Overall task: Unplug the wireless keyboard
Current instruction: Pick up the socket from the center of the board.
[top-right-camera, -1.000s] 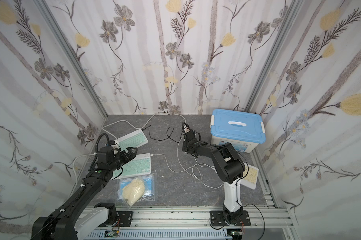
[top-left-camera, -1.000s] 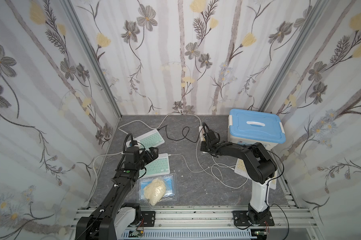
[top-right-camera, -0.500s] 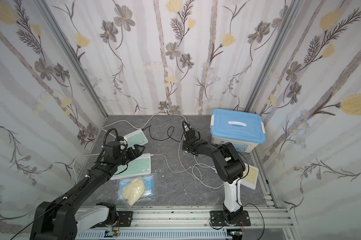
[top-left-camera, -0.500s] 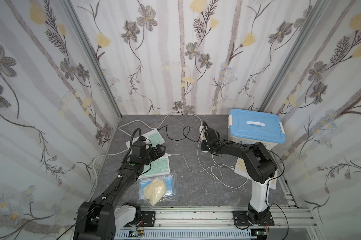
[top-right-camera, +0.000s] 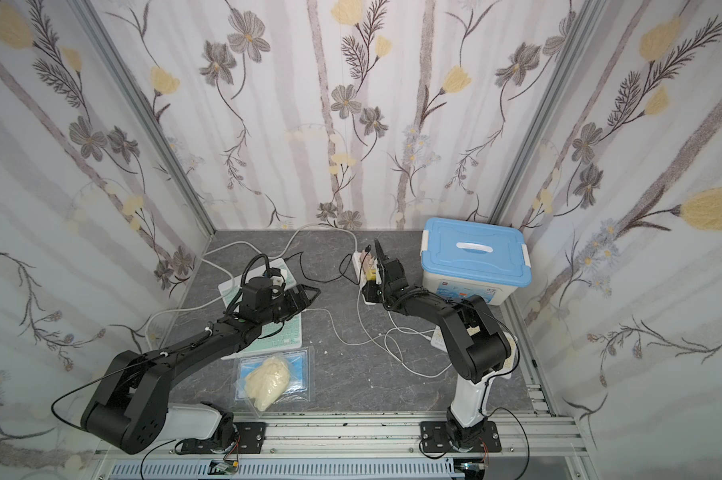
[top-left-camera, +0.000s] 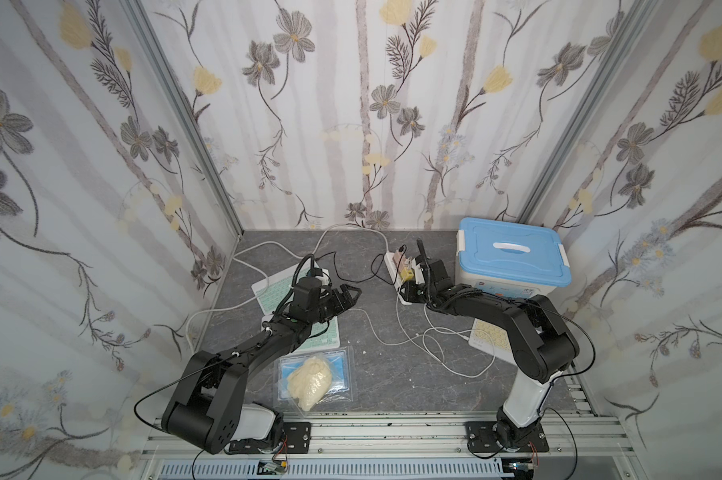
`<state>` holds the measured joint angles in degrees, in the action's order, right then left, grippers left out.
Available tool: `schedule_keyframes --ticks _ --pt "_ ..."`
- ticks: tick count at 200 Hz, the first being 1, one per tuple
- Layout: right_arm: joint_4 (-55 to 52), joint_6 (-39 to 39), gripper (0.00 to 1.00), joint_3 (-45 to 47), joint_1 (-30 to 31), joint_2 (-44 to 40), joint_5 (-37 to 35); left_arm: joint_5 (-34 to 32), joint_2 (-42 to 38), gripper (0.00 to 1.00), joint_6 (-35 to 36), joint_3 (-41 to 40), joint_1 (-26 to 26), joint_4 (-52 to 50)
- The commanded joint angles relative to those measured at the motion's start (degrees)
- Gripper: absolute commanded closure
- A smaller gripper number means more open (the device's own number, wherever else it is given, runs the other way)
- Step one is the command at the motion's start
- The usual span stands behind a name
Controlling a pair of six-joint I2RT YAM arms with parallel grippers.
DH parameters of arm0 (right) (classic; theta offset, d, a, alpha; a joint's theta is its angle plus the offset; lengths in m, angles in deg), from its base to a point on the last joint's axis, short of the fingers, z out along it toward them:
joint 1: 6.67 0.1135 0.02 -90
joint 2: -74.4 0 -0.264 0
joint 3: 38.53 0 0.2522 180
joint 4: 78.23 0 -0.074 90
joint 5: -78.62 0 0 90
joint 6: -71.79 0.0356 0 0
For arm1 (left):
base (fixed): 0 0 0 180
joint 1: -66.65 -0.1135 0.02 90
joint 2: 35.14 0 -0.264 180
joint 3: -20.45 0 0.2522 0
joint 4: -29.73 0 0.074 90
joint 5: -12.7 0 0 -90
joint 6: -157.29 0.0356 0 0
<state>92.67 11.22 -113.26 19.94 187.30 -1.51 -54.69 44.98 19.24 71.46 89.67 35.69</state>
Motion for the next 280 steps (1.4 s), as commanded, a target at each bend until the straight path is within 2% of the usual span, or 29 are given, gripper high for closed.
schedule_keyframes --ticks 1,33,56,74,133,167,218,280 --pt "7.9 1.3 1.0 -0.4 0.3 -0.8 3.2 0.7 2.9 0.11 -6.2 1.2 1.2 8.5" --pt "9.2 2.8 1.0 -0.4 0.9 -1.8 5.7 1.3 10.1 0.14 -12.2 3.1 4.2 16.4" --pt "9.8 4.2 1.0 -0.2 1.1 -3.0 6.4 1.8 16.4 0.16 -16.9 4.0 5.3 25.6" --pt "10.7 4.8 1.0 -0.1 1.5 -3.8 7.0 1.2 19.3 0.19 -17.6 5.8 5.4 26.9" --pt "13.6 4.1 1.0 1.9 2.6 -6.4 6.7 1.7 21.4 0.14 -11.5 16.8 2.1 15.1" --pt "15.5 3.0 1.0 3.1 2.9 -8.2 5.5 2.0 25.5 0.15 -11.7 22.3 -0.3 12.5" --pt "16.2 1.9 1.0 3.1 3.4 -8.9 4.9 2.6 32.1 0.14 -11.9 33.0 -0.7 9.2" --pt "16.2 1.2 1.0 3.3 4.2 -9.8 4.2 -2.4 36.0 0.16 -12.4 41.8 -1.3 1.2"
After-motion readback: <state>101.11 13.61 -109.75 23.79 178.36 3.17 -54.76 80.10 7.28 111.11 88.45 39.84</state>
